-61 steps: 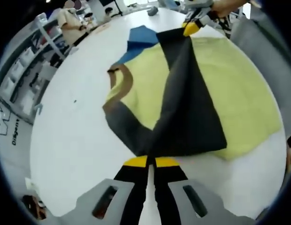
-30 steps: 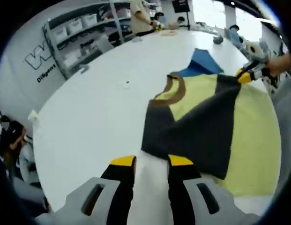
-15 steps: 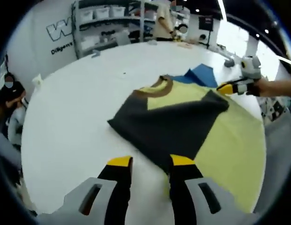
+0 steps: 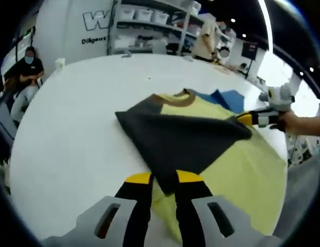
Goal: Fold the garment on the visible template until the final outline fits inside the template.
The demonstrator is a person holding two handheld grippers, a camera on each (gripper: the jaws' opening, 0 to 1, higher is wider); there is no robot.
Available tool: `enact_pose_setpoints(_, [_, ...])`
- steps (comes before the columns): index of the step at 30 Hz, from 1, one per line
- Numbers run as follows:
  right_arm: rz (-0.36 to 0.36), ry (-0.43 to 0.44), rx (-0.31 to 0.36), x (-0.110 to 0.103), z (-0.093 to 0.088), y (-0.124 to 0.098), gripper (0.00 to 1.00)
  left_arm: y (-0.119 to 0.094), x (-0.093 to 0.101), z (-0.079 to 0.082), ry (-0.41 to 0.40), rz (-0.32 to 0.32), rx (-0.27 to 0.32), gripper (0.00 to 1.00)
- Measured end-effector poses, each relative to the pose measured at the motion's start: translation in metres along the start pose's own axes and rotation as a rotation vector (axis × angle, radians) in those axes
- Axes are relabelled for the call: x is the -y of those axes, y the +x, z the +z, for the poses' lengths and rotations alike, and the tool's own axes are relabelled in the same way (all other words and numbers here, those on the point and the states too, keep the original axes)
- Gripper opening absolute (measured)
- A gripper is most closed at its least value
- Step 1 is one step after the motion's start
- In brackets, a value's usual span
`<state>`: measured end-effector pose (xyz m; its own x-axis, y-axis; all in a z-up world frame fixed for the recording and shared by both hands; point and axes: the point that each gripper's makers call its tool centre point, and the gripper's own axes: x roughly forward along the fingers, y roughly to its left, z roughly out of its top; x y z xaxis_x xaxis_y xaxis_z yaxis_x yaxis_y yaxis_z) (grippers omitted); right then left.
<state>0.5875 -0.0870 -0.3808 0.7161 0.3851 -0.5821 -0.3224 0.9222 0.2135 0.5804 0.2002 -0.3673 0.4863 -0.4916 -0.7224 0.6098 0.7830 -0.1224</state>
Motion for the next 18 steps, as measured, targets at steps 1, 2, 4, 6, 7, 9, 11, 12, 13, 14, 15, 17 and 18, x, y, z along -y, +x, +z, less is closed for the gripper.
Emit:
enact_pose_setpoints(1, [0.001, 0.003, 0.001, -0.002, -0.001, 0.001, 0.08, 0.0, 0.002, -0.003, -0.005, 0.001, -0.002, 0.15])
enact_pose_setpoints(2, [0.003, 0.006, 0.003, -0.003, -0.002, 0.003, 0.06, -0.001, 0.004, -0.005, -0.011, 0.002, -0.005, 0.15])
enact_pose_setpoints(4, [-0.015, -0.022, 0.0, -0.002, -0.002, 0.005, 0.0, 0.002, 0.003, -0.002, -0.03, 0.028, 0.055, 0.12])
enact_pose_setpoints(6, [-0.031, -0.053, -0.036, -0.002, -0.004, 0.005, 0.0, 0.005, -0.005, -0.005, -0.156, 0.063, 0.088, 0.02])
enact_pose_setpoints(7, [-0.035, -0.047, -0.04, -0.003, -0.003, 0.007, 0.0, 0.006, -0.003, -0.006, -0.15, 0.054, 0.088, 0.02])
enact_pose_setpoints(9, [-0.035, -0.041, -0.039, -0.001, -0.005, 0.009, 0.0, 0.008, -0.001, -0.006, -0.142, 0.044, 0.087, 0.01])
enact_pose_setpoints(11, [-0.049, -0.027, -0.034, 0.001, -0.005, 0.009, 0.0, 0.012, -0.003, -0.006, -0.149, 0.067, 0.107, 0.01])
enact_pose_setpoints(12, [-0.05, -0.026, -0.036, 0.002, -0.005, 0.011, 0.0, 0.014, -0.004, -0.008, -0.166, 0.071, 0.102, 0.01])
enact_pose_setpoints(13, [-0.055, -0.016, -0.044, 0.005, -0.006, 0.011, 0.0, 0.011, -0.007, -0.008, -0.176, 0.098, 0.1, 0.01])
enact_pose_setpoints(14, [-0.053, -0.01, -0.026, 0.003, -0.001, 0.005, 0.0, 0.009, -0.009, -0.008, -0.187, 0.102, 0.113, 0.01])
enact_pose_setpoints(15, [-0.058, -0.008, -0.003, 0.003, 0.005, 0.002, 0.0, 0.009, -0.007, -0.007, -0.195, 0.097, 0.116, 0.01])
enact_pose_setpoints(17, [-0.129, -0.001, 0.045, 0.014, 0.017, -0.004, 0.0, 0.003, -0.013, -0.005, -0.22, 0.061, 0.143, 0.01])
enact_pose_setpoints(18, [-0.145, -0.005, 0.037, 0.02, 0.013, -0.001, 0.0, 0.004, -0.015, -0.009, -0.209, 0.048, 0.131, 0.01])
